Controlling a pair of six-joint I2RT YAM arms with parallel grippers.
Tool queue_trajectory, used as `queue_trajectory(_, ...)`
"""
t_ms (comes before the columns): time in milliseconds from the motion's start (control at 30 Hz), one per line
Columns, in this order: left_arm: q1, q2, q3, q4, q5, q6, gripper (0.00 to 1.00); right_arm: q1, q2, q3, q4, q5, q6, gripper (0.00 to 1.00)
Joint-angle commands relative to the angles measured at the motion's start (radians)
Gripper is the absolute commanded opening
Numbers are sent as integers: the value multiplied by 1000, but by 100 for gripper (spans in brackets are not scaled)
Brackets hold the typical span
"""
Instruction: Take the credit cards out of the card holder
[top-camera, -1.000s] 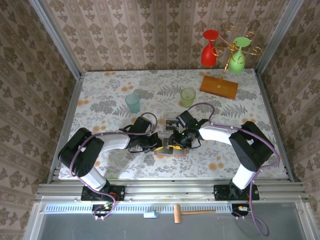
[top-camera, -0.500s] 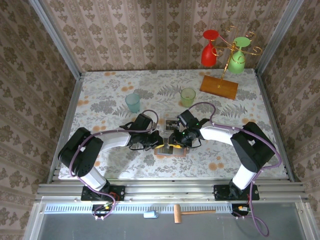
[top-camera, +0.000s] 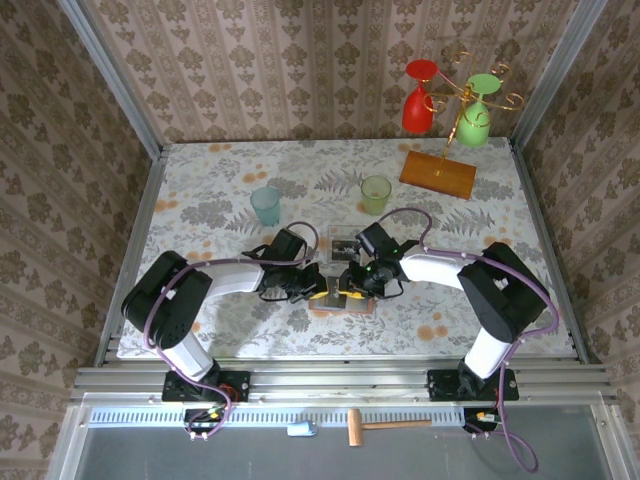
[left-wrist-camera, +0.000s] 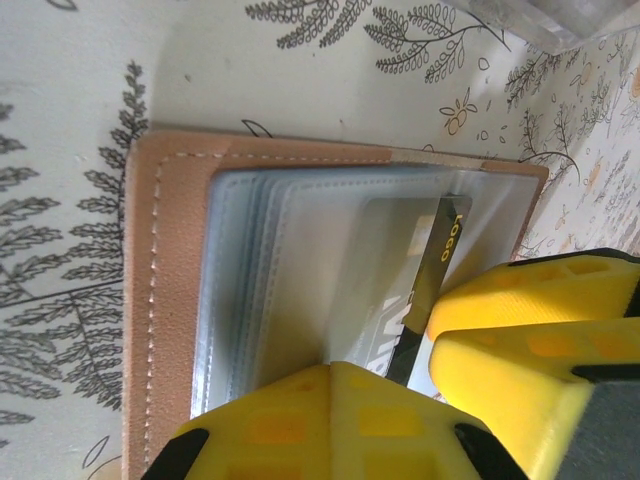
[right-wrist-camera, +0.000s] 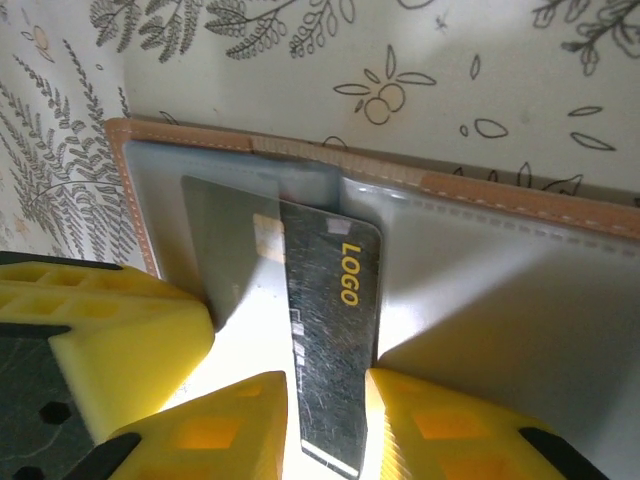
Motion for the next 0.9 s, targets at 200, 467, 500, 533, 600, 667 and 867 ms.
queue_trajectory(200, -8, 20, -10, -32, -8, 20, 6, -11, 9, -32, 35, -27, 24, 26)
queue_trajectory(467, -6, 14, -13, -43, -15, 21, 6, -18, -16, -38, 18, -7, 21, 30)
queue_trajectory(500, -7, 14, -12, -44, -15, 21, 6, -19, -15, -38, 18, -9, 21, 30)
queue_trajectory(533, -6, 14, -12, -45, -15, 21, 6, -19, -10, -37, 21, -12, 20, 30)
queue_trajectory(600, -7, 13, -10, -47, -16, 21, 6, -19, -3, -44, 42, -26, 25, 29)
queue_trajectory(667, -7, 9, -10, -50, -18, 22, 6, -21, 3, -53, 75, -44, 37, 27)
queue_trajectory(867, -7, 8, -12, -54, -18, 21, 6, -23, 7, -65, 116, -61, 52, 24)
